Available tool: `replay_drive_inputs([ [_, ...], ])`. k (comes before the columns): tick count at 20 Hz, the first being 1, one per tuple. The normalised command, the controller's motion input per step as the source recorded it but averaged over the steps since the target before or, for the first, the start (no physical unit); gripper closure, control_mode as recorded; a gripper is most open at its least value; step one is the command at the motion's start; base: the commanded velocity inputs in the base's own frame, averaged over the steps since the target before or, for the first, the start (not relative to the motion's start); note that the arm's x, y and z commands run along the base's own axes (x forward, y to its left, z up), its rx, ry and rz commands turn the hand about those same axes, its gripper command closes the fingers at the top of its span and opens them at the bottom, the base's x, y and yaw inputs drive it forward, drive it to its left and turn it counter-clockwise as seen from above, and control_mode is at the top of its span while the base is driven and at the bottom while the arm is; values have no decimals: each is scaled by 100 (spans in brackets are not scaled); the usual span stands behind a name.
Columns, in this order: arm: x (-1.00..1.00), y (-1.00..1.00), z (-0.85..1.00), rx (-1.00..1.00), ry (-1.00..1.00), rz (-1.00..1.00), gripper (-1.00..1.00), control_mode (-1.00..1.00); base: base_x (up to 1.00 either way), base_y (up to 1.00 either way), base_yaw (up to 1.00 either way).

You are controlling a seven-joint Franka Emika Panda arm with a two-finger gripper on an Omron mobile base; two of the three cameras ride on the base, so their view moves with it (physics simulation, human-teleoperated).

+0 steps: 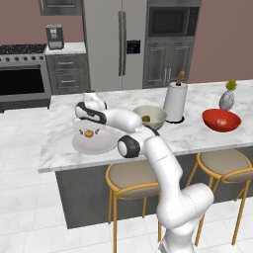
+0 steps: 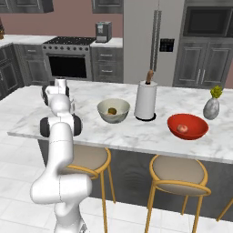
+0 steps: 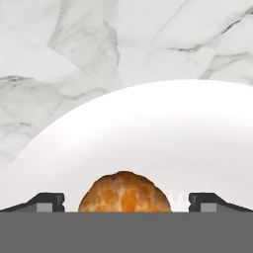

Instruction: Take the fruits from the plate on the dining counter and place two fruits in each bowl.

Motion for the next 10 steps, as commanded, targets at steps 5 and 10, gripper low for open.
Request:
replay_drive_inputs([
  [5,-1,0,-3,0,0,-1,-100,-100,0,0,0],
  [10,-9,0,-1,0,0,-3,-100,-100,0,0,0],
])
